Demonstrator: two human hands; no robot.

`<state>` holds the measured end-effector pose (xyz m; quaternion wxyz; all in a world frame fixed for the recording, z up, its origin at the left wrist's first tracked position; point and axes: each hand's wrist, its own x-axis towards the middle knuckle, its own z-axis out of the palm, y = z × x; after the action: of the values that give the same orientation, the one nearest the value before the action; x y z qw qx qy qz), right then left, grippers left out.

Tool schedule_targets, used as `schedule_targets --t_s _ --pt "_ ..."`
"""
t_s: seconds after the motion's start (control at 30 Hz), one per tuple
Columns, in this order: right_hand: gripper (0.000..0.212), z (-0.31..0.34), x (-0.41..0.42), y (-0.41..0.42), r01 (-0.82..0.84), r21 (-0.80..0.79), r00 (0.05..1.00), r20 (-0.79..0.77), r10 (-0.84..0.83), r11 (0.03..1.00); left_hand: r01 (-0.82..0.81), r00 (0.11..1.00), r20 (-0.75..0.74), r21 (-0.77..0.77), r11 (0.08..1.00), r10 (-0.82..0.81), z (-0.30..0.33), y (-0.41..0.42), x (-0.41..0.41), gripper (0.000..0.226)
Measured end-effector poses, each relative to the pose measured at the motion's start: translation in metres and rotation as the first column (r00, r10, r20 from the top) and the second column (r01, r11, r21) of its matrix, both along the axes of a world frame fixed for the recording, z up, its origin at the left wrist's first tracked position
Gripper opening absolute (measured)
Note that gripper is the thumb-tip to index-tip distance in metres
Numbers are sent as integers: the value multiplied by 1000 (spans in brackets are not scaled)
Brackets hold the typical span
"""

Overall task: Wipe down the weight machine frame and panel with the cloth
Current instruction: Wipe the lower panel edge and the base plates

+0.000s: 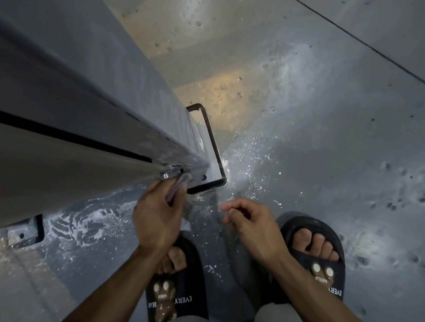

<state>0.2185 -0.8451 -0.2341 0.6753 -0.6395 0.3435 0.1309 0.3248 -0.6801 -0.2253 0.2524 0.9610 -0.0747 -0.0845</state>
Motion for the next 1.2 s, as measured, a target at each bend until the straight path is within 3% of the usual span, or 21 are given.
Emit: schedule_targets --t_s 0.1,0.23,0.43,0.63,0.7,0.9,1.0,1.07,1.13,1.2 --pt "25 1 3 4 -48 -10 999 4 48 999 -3 1000 -21 89 996 5 -9 2 7 23" --pt "24 1 1 3 -50 -14 999 3 50 999 162 986 -45 91 983 -158 -16 -17 -3 25" --pt "26 0 3 3 -29 -30 999 13 29 999 331 932 -117 -109 937 -343 -15 -49 0 28" --pt "28 1 2 -3 5 4 1000 -17 -5 1000 101 994 -52 1 995 -101 -18 -8 0 21" --pt "28 1 4 -1 7 9 1000 -12 -6 1000 185 982 -45 5 983 -185 -19 -20 -1 20" --pt "23 3 12 0 -3 -24 999 46 4 1000 347 916 -144 -180 921 -373 -13 -61 -5 28" --pt "27 2 7 -4 35 -5 999 12 -35 999 274 956 -63 -158 949 -286 -13 -43 0 26" --pt "28 1 4 -5 44 4 999 -9 -44 999 230 973 -18 -39 972 -231 -18 -29 4 27" --pt "28 0 4 -3 40 -1 999 -5 -40 999 284 959 -25 -9 959 -284 -20 -29 2 27" --pt "27 2 7 -1 22 5 1000 5 -22 1000 345 933 -81 -83 935 -352 -18 -42 1 28"
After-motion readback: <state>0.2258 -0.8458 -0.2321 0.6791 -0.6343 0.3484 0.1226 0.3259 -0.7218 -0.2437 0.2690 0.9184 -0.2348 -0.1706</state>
